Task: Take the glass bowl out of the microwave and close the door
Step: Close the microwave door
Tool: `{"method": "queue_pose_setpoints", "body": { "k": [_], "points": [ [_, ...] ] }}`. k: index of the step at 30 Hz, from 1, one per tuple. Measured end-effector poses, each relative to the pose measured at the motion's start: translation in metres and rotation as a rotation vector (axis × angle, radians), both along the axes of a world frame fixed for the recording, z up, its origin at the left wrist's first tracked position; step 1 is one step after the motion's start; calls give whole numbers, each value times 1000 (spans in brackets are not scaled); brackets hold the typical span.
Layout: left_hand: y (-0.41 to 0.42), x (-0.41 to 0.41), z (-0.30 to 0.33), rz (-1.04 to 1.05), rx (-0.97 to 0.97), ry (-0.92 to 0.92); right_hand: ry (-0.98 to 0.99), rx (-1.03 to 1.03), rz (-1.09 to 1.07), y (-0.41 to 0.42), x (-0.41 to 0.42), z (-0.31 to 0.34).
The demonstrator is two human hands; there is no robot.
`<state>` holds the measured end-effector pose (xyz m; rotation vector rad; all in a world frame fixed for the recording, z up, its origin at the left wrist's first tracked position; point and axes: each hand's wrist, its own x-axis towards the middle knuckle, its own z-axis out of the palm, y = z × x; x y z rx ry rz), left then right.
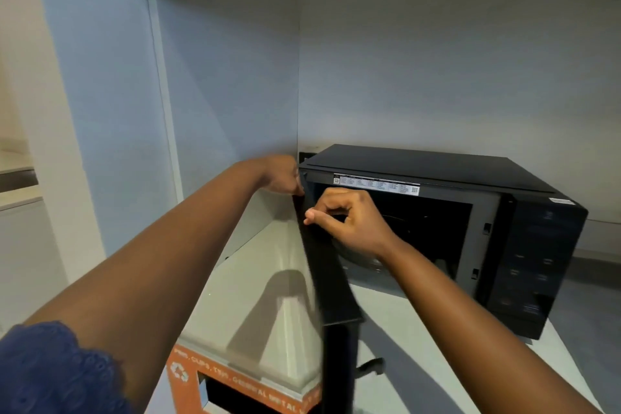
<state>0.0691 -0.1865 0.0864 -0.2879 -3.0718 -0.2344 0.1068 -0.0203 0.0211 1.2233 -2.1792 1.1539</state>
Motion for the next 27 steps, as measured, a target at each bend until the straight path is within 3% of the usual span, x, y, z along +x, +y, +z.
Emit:
{"method": "queue_pose_setpoints", "body": {
  "k": [4,12,16,27],
  "points": [
    [22,-6,0,-30,-85,45,-71,101,-56,35,-4,14],
    [57,-22,-5,-83,-215,147,-282,601,-255,106,-7,42],
    [70,-31,-8,-83,-231,193,-254,716,-408,123,-11,44],
    [88,-64,-22,-154,-261,299,-61,602,-734,147,-49,25]
  ]
}}
